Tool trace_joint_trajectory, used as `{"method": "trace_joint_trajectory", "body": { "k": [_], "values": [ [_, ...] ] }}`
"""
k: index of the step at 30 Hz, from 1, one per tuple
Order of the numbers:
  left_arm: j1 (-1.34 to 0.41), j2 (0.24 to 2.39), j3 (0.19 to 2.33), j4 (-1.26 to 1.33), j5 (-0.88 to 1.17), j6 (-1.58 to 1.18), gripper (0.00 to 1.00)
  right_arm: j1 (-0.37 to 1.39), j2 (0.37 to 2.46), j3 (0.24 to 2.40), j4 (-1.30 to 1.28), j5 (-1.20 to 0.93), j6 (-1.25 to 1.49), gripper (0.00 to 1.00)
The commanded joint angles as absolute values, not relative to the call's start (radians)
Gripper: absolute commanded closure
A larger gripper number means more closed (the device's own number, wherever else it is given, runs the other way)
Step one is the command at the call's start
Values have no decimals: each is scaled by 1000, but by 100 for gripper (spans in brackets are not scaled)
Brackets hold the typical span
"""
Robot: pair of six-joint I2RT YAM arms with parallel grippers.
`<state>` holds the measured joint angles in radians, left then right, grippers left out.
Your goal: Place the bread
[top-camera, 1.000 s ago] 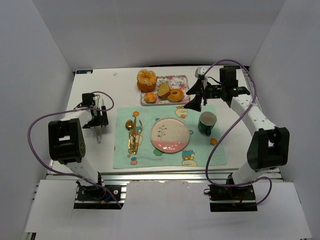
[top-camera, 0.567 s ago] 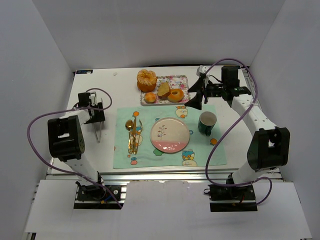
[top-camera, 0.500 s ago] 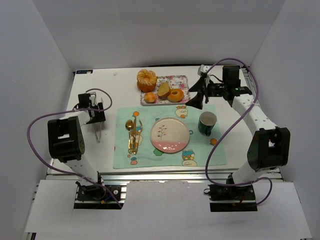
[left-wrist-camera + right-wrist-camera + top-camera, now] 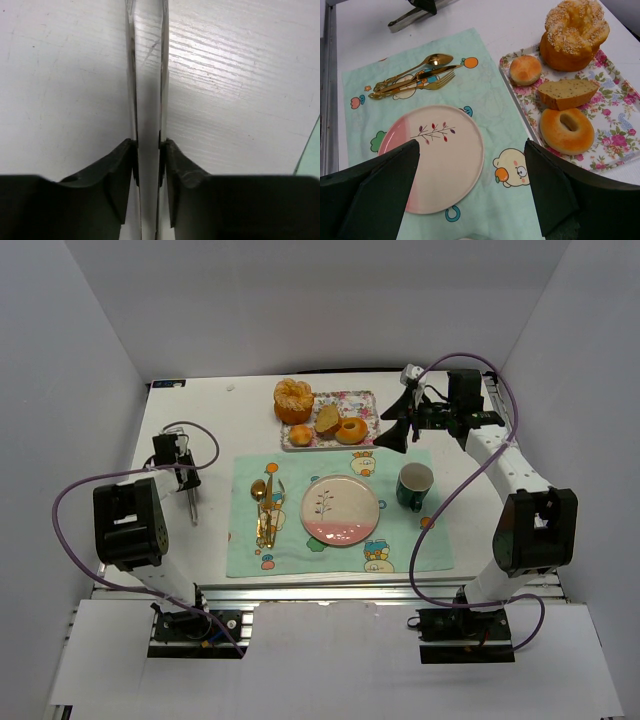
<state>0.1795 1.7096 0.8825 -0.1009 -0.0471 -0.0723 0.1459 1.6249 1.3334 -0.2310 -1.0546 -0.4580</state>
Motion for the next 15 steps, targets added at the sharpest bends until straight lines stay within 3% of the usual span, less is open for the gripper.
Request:
{"method": "trace_joint_trajectory", "body": {
  "k": [1,7,11,15],
  "values": [
    [181,1752,830,-259,-17,-113,61,138,1609,1362,-186,-1081,-434,11],
    [179,1651,912,-293,50,-155,91,130,1580,1330,-172,-1077,-428,10],
    [118,1546,1005,-337,162,-268,91,123,1575,1322,-176,-1078,-428,11],
    [-21,1448,1048,-276,281,-432,86,123,1580,1322,-179,-1083,-417,11]
  ]
}}
